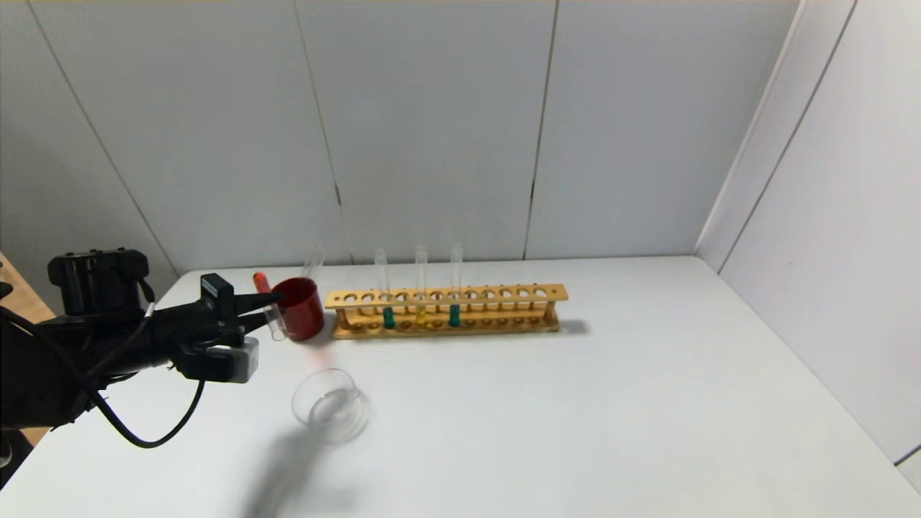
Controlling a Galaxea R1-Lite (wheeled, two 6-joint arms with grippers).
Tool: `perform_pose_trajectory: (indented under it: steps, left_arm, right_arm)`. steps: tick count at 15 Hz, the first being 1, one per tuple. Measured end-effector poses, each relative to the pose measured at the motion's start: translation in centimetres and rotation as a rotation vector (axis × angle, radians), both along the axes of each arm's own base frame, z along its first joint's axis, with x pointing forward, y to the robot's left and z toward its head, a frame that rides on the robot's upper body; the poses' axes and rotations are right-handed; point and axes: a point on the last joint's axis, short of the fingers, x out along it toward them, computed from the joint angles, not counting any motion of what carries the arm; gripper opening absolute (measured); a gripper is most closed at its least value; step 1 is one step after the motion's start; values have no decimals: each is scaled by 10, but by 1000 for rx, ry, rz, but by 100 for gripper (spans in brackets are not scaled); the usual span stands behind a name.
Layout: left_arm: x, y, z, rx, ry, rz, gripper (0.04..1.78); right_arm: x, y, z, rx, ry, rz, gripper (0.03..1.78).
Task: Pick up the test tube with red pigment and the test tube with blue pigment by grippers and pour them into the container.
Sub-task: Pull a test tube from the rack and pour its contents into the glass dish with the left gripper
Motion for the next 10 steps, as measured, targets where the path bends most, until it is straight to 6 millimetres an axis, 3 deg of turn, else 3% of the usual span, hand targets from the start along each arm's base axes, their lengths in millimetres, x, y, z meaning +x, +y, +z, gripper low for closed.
perform_pose_trajectory:
  steps: [10]
  left_arm:
    - [5, 1, -3, 47, -25, 11, 31]
  right_arm:
    - [0, 0, 0, 0, 0, 0, 175]
